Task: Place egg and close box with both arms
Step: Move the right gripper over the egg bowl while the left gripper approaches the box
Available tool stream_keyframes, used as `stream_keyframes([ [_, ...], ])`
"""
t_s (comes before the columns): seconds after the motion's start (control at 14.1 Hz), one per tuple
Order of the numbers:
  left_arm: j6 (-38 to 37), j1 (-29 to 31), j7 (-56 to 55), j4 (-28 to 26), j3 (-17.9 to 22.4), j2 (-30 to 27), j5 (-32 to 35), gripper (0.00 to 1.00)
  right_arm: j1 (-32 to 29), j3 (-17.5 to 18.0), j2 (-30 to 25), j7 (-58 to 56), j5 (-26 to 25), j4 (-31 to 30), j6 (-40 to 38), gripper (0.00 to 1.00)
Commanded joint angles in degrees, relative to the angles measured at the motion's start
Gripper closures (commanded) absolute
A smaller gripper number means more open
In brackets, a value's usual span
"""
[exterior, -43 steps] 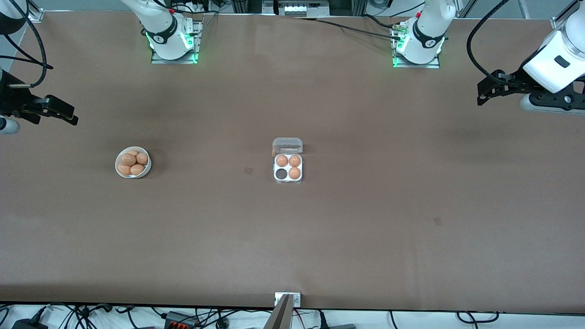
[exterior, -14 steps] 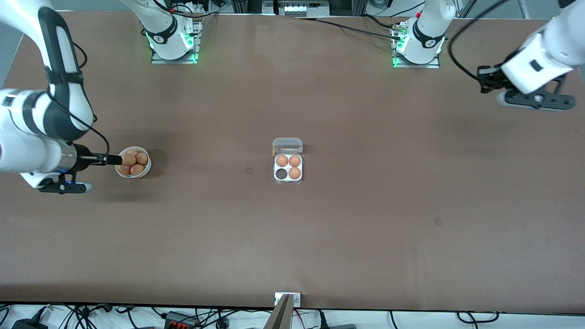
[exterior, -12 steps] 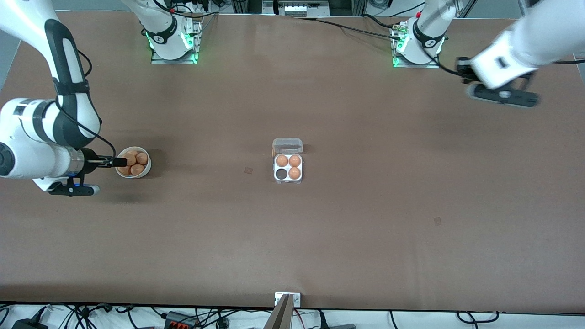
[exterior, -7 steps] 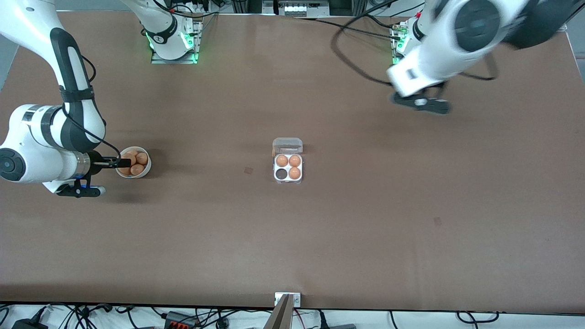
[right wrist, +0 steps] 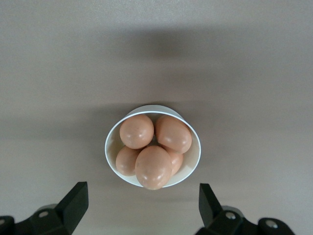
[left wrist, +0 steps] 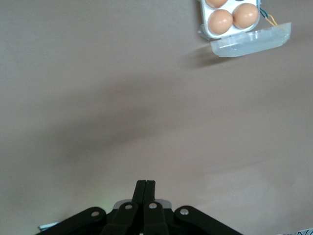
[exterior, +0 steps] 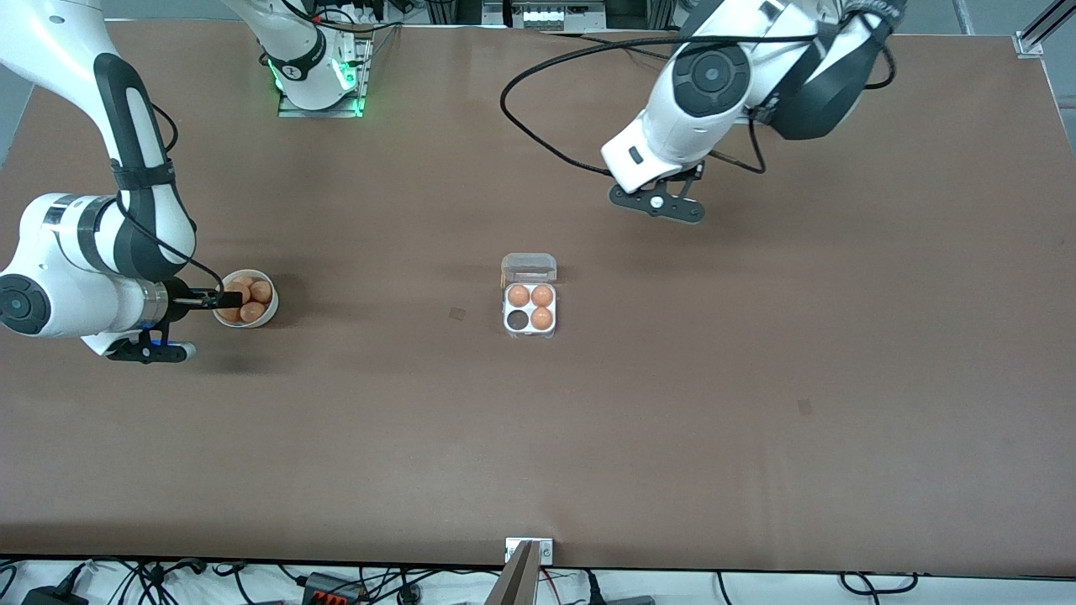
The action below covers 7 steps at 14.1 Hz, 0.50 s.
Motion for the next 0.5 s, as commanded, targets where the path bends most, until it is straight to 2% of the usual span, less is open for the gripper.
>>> stream_keyframes([
  [0.0,1.9,1.6,-0.6,-2.1,-1.3,-1.7,-0.8,0.99,-0.5,0.5,-0.5,-0.4,-0.1,-0.4,-0.3,0.00],
  [0.42,0.2,6.2,0.2,-1.8,-1.2,-3.4,-0.9,0.99,-0.5,0.5,-0.5,-0.3,-0.1,-0.5,-0.5,0.00],
])
